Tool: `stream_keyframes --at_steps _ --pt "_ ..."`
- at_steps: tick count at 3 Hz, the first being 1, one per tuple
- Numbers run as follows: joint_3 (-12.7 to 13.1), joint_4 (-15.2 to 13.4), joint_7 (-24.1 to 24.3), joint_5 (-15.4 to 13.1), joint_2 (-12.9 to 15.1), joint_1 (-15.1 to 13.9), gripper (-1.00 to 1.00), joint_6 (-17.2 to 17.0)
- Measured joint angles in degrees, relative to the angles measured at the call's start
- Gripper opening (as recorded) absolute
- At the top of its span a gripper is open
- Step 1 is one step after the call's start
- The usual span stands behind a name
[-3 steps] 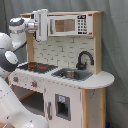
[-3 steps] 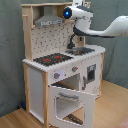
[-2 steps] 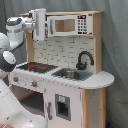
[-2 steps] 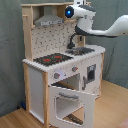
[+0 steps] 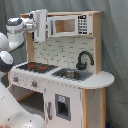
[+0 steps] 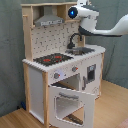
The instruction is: Play with the kitchen
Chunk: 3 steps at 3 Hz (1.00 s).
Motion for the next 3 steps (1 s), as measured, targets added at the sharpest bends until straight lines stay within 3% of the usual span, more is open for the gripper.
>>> stream_keyframes --at_steps 3 --pt "-10.52 -8.81 -0.45 -1.24 0.02 11.70 -1.00 4.19"
